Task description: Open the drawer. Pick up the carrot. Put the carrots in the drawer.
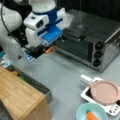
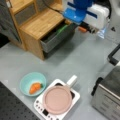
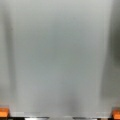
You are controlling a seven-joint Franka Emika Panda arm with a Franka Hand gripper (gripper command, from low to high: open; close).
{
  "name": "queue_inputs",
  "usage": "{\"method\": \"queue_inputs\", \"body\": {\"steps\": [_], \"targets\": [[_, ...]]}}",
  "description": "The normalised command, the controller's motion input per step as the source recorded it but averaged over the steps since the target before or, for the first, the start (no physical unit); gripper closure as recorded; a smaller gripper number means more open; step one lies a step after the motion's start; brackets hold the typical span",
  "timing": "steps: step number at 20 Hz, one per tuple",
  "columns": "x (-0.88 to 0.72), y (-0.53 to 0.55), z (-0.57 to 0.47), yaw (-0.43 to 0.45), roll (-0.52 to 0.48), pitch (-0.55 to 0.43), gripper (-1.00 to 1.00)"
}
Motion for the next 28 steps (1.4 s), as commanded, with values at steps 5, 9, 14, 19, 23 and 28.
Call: {"method": "queue_inputs", "body": {"steps": [5, 9, 14, 19, 23, 28], "targets": [[0.00, 0.01, -0.02, 0.048, -0.068, -0.023, -1.00], [-0.03, -0.01, -0.02, 0.049, -0.039, -0.021, -1.00], [-0.06, -0.09, -0.03, 0.062, -0.019, -0.031, -1.00], [-0.07, -0.16, -0.02, 0.084, -0.009, -0.036, -1.00], [-0.06, -0.14, -0.02, 0.108, -0.014, -0.036, -1.00], [-0.07, -0.23, -0.06, 0.154, -0.025, -0.043, -1.00]]}}
